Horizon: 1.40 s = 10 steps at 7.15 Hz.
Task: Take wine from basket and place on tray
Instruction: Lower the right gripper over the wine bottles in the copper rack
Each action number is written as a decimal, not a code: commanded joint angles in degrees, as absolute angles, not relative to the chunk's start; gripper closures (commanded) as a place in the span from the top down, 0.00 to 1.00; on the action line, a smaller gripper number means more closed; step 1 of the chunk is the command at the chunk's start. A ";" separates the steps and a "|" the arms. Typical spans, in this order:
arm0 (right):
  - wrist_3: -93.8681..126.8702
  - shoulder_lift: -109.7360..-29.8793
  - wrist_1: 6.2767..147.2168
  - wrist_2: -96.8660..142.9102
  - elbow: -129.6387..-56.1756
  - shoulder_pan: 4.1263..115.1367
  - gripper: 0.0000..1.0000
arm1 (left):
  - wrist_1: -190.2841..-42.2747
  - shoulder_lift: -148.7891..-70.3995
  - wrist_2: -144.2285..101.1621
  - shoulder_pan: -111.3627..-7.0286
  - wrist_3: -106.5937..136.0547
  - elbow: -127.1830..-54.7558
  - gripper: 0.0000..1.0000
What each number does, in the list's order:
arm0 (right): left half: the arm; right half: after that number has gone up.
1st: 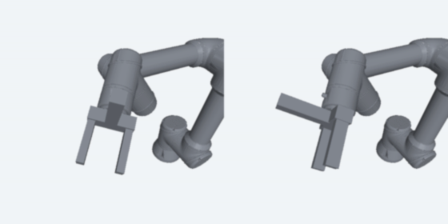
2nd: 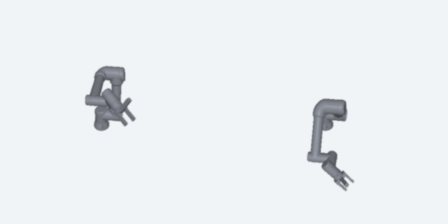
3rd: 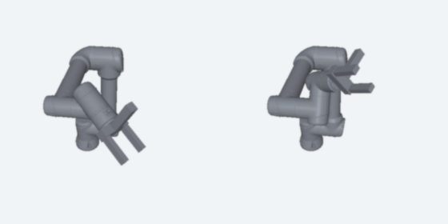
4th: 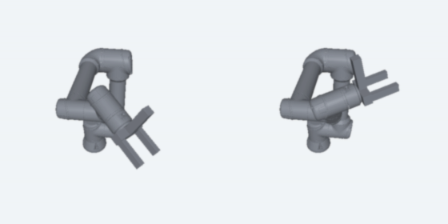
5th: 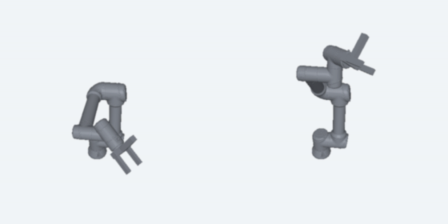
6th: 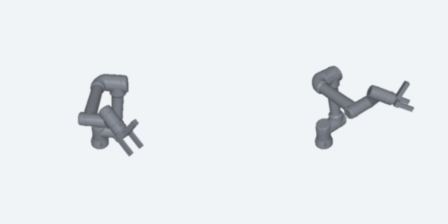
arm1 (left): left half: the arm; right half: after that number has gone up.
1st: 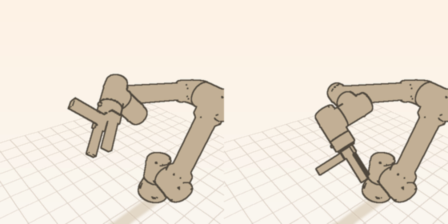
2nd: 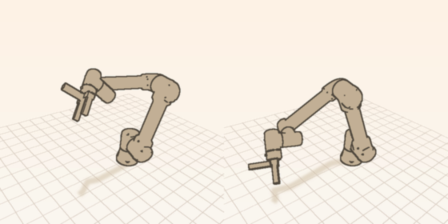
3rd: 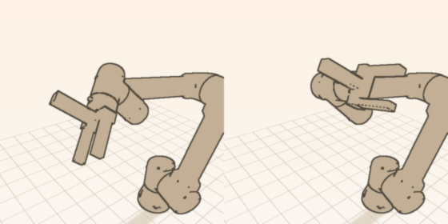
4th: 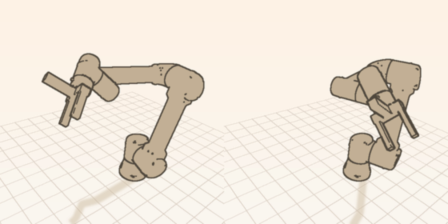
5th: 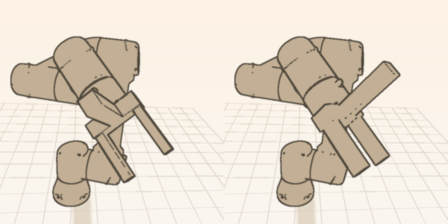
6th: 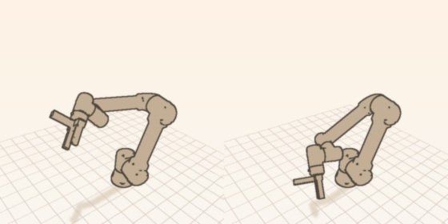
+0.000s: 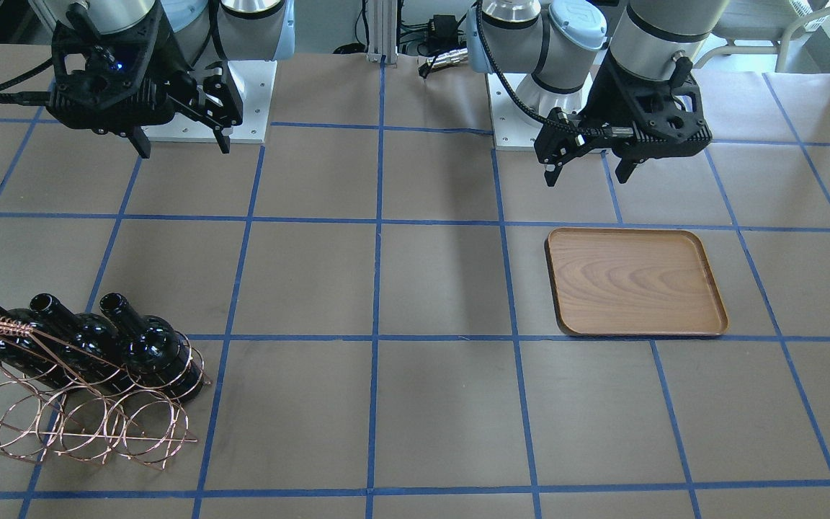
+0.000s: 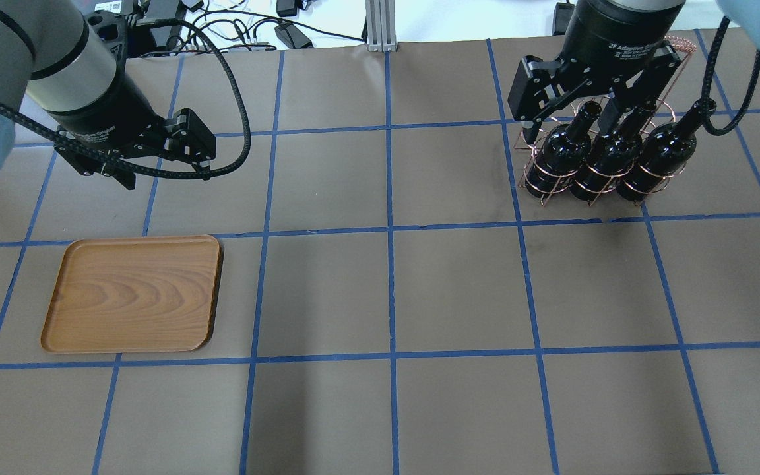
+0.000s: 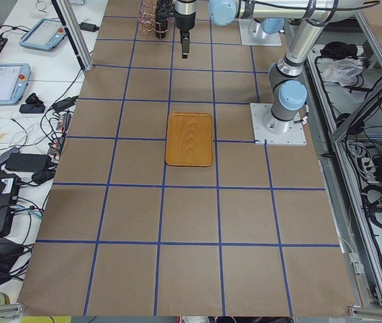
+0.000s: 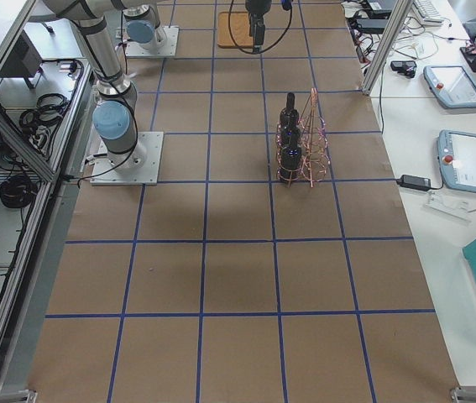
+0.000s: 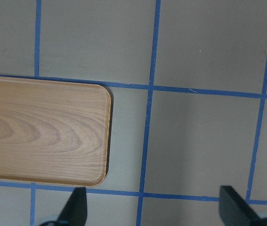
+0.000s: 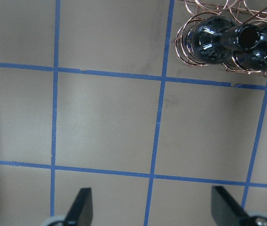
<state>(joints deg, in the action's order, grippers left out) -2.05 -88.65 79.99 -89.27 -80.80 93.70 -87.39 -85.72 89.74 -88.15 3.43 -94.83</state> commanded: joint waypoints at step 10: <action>-7.89 -81.93 89.28 -91.06 -80.95 79.56 1.00 | -87.63 -85.69 90.00 -88.07 3.60 -94.92 1.00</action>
<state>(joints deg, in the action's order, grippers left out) -4.89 -84.06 86.35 -90.56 -80.92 81.67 -87.62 -85.65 89.97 -88.06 3.51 -94.92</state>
